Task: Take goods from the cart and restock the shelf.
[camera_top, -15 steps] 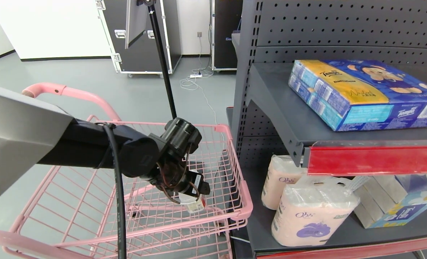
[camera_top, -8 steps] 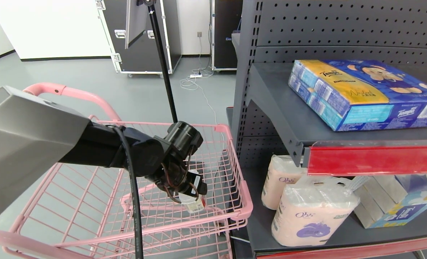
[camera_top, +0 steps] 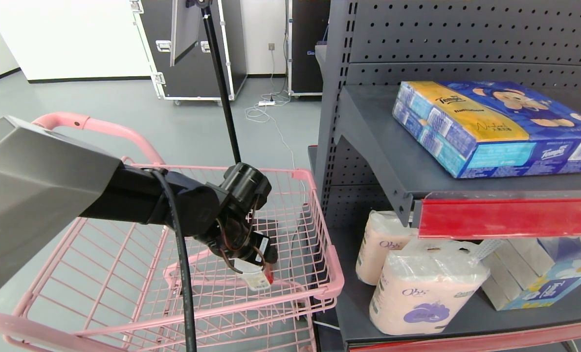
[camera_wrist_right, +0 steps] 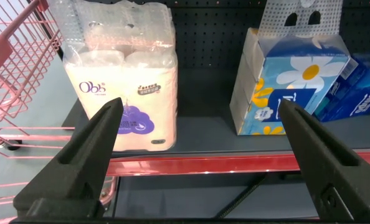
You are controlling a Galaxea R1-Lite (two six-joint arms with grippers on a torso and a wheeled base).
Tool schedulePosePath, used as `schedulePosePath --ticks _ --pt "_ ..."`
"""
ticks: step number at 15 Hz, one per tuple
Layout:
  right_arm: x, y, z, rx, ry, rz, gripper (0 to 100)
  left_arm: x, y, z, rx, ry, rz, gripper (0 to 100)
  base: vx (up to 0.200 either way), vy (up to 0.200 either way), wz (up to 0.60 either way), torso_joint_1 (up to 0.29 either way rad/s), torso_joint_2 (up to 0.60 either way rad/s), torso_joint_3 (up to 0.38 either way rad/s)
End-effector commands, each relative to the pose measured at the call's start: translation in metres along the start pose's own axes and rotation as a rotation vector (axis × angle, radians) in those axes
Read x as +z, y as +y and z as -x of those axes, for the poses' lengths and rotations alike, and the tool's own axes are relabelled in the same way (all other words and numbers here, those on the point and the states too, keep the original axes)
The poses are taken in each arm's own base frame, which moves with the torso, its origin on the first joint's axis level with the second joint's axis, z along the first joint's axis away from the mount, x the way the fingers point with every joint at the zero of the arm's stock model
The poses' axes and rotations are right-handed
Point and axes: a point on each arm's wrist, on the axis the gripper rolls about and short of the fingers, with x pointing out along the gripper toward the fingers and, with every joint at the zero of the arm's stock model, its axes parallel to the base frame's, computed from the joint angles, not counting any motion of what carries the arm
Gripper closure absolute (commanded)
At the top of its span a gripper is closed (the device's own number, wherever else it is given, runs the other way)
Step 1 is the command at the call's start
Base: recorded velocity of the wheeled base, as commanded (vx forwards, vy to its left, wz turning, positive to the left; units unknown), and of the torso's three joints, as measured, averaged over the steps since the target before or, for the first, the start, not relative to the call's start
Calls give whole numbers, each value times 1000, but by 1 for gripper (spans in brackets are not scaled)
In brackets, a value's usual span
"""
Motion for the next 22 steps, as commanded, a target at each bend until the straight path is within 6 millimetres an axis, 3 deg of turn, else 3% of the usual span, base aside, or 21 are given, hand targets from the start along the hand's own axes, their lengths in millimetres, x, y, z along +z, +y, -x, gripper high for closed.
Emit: schedulePosePath --ticks 1,22 --pt "0 0 0 0 0 2 0 0 -4 2 -7 -2 -7 0 0 0 0 0 0 0" --pt "0 0 0 0 0 1 0 -5 -12 -3 -4 54 6 0 0 0 0 0 0 0"
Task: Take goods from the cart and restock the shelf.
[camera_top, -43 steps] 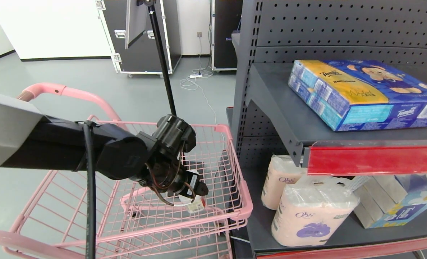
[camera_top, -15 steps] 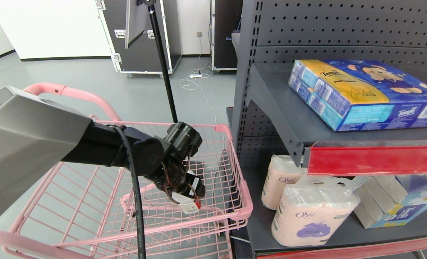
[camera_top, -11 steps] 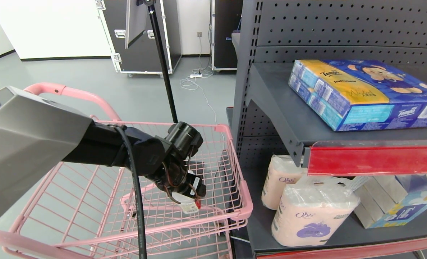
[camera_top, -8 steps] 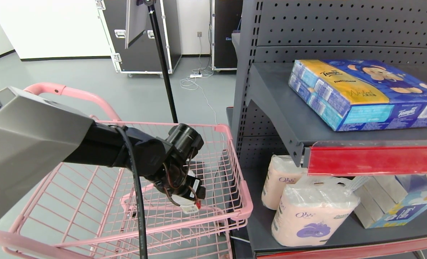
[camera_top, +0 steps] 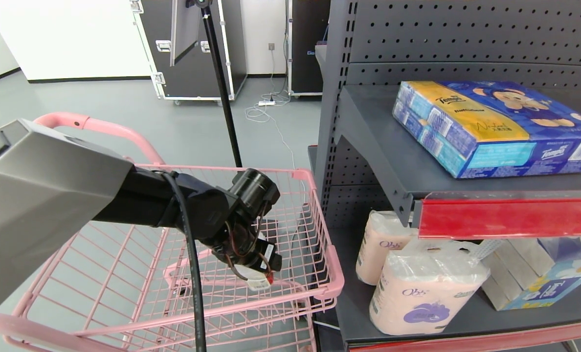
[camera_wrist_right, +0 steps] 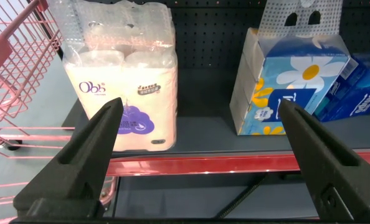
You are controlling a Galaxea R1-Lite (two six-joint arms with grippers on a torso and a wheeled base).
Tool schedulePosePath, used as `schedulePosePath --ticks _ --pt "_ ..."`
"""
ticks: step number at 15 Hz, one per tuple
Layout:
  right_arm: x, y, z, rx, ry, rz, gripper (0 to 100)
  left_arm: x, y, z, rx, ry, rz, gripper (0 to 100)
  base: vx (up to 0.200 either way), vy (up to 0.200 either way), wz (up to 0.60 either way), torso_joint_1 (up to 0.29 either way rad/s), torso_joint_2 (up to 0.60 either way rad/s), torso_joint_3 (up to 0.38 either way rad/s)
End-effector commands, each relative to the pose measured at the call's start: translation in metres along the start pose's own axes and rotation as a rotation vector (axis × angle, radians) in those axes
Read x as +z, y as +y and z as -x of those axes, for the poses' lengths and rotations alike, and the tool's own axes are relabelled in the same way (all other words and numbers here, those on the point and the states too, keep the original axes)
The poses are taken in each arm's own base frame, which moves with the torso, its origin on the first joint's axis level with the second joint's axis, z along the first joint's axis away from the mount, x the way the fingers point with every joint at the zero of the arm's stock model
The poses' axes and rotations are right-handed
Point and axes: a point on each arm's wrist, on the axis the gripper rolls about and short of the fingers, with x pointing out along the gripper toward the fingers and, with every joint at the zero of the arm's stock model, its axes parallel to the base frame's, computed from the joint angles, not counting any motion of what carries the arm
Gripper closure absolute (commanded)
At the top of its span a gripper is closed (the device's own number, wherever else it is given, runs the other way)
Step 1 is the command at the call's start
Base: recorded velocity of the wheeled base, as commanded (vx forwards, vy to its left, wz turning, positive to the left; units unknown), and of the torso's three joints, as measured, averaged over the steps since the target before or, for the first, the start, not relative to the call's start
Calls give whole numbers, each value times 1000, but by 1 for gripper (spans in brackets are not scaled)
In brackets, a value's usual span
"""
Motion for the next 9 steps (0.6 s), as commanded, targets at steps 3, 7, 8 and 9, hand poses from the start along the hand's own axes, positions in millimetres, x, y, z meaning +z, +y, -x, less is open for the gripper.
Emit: schedulePosePath --ticks 3,7,8,9 --pt "0 0 0 0 0 0 0 -1 -2 -3 0 9 11 100 0 0 0 0 0 0" --pt "0 0 0 0 0 0 0 -2 -5 -3 -3 10 24 100 0 0 0 0 0 0" --pt "0 0 0 0 0 0 0 -3 -5 -3 -3 13 22 100 0 0 0 0 0 0" --pt "0 0 0 0 -1 0 0 -4 -5 -3 -2 15 23 100 0 0 0 0 0 0"
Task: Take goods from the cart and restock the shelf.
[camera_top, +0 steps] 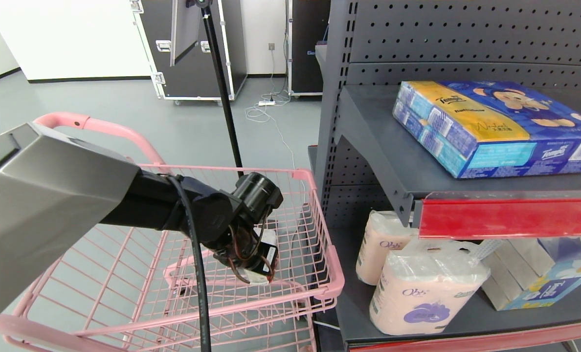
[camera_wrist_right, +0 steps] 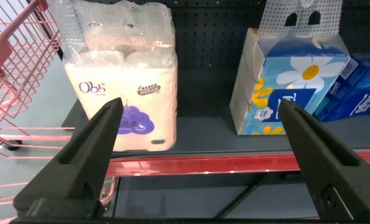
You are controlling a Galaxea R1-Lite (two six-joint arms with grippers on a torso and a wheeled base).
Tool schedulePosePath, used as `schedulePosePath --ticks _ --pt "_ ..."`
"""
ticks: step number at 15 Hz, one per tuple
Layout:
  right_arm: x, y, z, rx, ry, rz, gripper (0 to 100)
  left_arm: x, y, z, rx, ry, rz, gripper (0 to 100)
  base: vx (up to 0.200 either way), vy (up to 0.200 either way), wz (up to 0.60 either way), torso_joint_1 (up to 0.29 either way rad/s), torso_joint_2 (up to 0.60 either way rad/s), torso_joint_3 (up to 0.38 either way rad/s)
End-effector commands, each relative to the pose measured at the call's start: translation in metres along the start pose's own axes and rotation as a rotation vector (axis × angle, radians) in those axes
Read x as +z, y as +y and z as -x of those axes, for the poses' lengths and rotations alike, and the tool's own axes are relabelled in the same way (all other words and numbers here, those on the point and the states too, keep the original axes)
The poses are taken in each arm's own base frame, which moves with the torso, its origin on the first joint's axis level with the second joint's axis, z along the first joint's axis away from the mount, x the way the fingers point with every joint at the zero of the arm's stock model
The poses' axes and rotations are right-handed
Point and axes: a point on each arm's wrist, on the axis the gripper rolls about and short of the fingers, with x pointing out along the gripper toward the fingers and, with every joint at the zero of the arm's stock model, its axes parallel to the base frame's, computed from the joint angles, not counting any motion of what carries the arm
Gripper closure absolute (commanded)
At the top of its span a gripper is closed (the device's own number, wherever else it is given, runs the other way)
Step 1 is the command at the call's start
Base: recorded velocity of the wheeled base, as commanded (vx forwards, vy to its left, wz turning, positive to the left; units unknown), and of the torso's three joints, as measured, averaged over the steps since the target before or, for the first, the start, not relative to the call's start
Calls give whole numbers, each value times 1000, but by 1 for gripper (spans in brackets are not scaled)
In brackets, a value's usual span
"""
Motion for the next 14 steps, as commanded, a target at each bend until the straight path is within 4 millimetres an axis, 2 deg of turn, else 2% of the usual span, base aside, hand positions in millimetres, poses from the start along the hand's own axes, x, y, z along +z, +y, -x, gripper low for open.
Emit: schedulePosePath --ticks 1,8,12,14 --pt "0 0 0 0 1 1 0 0 0 2 -2 -4 4 100 0 0 0 0 0 0" --pt "0 0 0 0 1 1 0 6 2 31 -23 -77 54 100 0 0 0 0 0 0" --pt "0 0 0 0 1 2 0 7 4 37 -27 -91 82 100 0 0 0 0 0 0" --pt "0 0 0 0 1 2 0 9 6 48 -36 -124 109 100 0 0 0 0 0 0"
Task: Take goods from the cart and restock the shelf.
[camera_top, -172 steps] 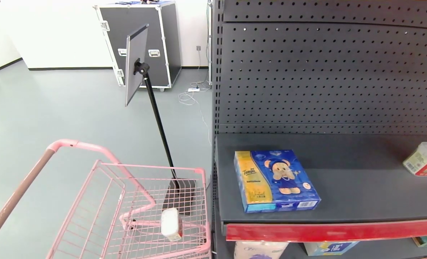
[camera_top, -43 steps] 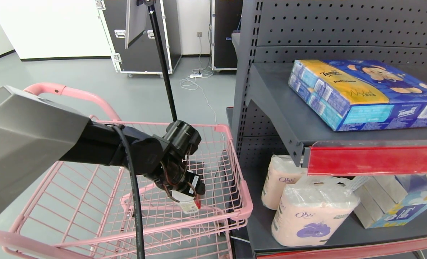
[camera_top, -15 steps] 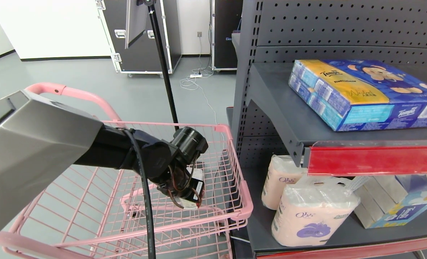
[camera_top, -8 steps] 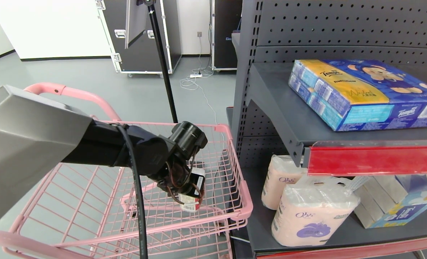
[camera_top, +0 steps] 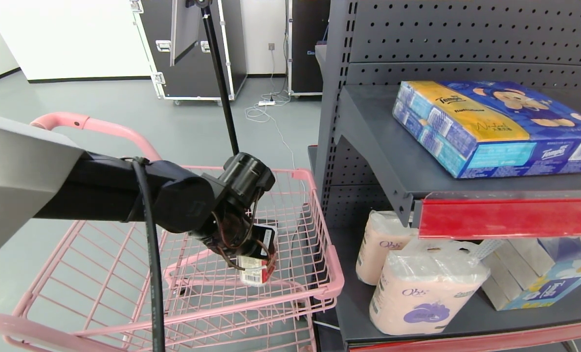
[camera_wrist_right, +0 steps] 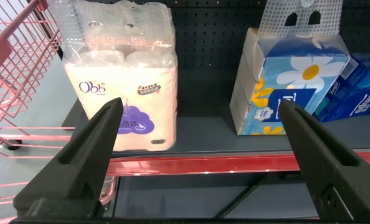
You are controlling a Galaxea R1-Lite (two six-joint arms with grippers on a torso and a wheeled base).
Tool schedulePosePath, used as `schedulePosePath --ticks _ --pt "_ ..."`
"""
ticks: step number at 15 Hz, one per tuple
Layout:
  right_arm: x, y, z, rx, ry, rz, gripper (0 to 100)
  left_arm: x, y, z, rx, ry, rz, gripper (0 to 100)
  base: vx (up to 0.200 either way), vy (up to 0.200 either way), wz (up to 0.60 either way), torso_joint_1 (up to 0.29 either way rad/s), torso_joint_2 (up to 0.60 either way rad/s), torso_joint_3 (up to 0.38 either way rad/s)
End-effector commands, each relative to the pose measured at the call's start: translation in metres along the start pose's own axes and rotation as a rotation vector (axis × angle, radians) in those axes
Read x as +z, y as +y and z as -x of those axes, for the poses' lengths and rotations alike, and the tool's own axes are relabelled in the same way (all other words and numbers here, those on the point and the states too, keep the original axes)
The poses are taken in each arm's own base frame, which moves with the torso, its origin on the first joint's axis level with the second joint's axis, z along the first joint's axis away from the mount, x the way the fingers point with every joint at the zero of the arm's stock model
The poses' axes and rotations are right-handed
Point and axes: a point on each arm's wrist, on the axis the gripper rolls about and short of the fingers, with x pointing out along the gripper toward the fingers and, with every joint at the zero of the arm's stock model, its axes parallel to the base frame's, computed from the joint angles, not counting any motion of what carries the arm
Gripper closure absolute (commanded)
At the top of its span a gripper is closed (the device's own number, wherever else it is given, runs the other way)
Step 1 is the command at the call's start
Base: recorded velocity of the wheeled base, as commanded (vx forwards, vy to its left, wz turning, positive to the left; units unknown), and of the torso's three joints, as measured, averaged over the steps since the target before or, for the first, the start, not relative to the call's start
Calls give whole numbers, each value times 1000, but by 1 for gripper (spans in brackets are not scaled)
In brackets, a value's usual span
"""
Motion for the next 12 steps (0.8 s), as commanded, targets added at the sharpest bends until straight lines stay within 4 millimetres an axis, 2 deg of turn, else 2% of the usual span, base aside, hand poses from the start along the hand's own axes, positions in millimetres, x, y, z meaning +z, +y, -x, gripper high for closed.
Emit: schedulePosePath --ticks 1,5,6,9,12 --pt "0 0 0 0 0 1 0 7 5 18 -10 -53 19 100 0 0 0 0 0 0" --pt "0 0 0 0 0 1 0 14 21 70 -26 -180 61 100 0 0 0 0 0 0" --pt "0 0 0 0 0 1 0 14 24 78 -21 -199 71 100 0 0 0 0 0 0" --pt "0 0 0 0 0 1 0 4 49 101 33 -241 122 100 0 0 0 0 0 0" --pt "0 0 0 0 0 2 0 -12 66 140 42 -324 162 100 0 0 0 0 0 0"
